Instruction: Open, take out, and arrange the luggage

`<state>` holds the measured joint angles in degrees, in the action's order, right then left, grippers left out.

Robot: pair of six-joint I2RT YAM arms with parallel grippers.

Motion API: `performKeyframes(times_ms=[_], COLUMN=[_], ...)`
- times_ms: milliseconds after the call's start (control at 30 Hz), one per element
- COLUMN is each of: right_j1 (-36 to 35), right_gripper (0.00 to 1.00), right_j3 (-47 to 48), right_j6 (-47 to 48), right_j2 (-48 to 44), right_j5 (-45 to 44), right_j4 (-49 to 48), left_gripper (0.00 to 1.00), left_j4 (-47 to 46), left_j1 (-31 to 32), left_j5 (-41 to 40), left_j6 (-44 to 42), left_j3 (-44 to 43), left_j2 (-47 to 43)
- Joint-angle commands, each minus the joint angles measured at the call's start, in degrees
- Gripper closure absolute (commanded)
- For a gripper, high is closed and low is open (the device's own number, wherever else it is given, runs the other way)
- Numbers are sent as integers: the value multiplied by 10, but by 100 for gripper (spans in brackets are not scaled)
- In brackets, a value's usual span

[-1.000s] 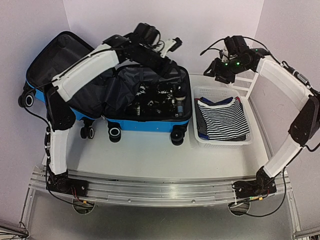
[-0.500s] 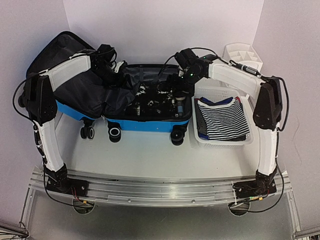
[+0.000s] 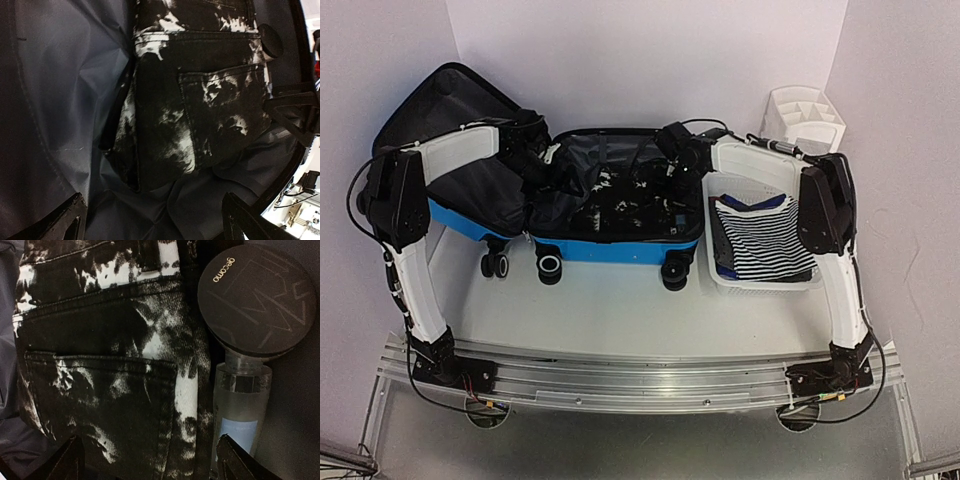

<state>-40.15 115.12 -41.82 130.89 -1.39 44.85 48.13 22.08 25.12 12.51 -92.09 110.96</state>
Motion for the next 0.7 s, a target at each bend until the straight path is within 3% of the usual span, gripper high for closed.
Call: performKeyframes(times_ms=[0,233,433,667], right_j1=[1,1,2,13], right_gripper=[23,24,27,37], right_j3=[30,23,30,77], right_j6=[-11,-13,-17,-2], right_j2=[18,20,14,48], right_j5=[4,-2,-38,-55], right_j4=[12,16,16,16], left_gripper=[5,4,12,28], left_j4=[-30,-41,-68,-120], left_j1=[1,1,1,7], left_j5=[24,38,48,67], left_j6=[15,20,32,75], left_j3=[15,16,15,-2], left_j2=[-5,6,17,53])
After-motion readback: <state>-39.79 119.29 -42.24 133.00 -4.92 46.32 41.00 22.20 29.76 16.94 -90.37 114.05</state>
